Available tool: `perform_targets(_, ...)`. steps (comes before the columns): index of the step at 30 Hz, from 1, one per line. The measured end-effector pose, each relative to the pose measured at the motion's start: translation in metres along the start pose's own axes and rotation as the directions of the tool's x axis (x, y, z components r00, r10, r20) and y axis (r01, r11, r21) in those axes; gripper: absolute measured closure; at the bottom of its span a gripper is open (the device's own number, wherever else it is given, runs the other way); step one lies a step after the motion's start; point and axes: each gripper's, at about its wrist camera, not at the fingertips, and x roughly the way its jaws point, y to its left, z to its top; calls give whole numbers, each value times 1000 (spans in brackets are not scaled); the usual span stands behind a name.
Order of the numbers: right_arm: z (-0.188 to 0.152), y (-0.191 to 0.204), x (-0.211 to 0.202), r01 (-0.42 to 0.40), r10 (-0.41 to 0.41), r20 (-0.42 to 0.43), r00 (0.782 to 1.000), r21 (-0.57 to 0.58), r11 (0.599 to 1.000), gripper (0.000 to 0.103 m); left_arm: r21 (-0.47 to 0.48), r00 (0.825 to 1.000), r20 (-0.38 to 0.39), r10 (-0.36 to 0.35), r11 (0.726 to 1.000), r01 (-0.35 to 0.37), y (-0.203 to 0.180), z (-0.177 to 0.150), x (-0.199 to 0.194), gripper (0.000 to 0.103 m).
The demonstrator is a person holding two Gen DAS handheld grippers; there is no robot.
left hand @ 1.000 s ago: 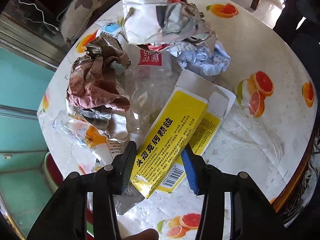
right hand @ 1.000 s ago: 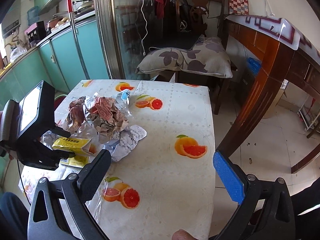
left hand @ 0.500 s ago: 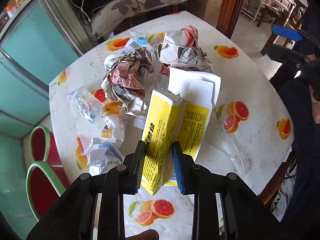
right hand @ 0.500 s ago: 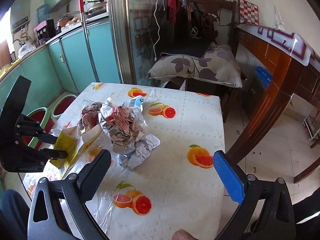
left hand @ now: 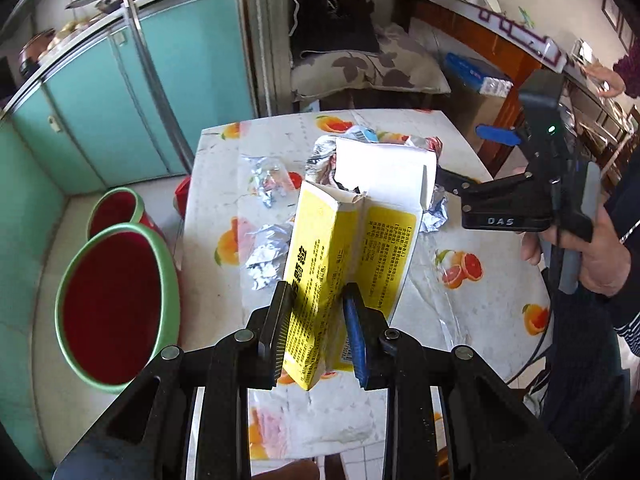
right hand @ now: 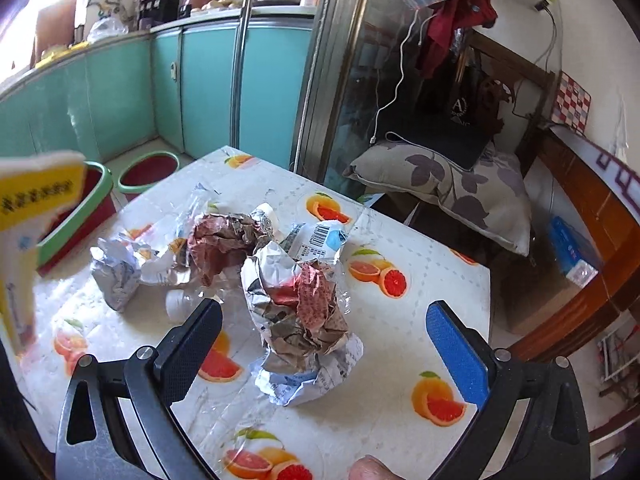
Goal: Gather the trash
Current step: 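Grasp the crumpled paper wad with the right tool while the left tool lifts the box toward the bucket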
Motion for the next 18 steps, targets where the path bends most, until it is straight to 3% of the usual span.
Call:
perform_targets(4, 1, 11, 32, 15, -19, -71, 997, -53, 998, 1, -83, 999, 46, 19, 996, -15, 11, -17, -16, 77)
perform_targets(10, 2, 15, 48, 11, -17, -80, 997, -67, 998, 2, -137, 998, 64, 30, 990, -21, 16, -38, -25, 77)
perform_targets(12, 1, 18, 47, 25, -32, -76, 997, -88, 996, 16, -150, 997, 70, 34, 988, -24, 18, -42, -27, 77)
perform_targets(13, 2, 20, 47, 36, -44, -81, 996, -98, 995, 53, -156, 997, 73, 37, 987, -25, 20, -43, -27, 77)
perform_targets(14, 2, 20, 48, 58, -67, -91, 994, -102, 993, 57, -162, 996, 76, 38, 986, -26, 22, -45, -29, 77)
perform_targets(18, 5, 17, 36, 51, -58, -92, 994, -82, 995, 59, -173, 994, 95, 51, 984, -34, 26, -50, -35, 77)
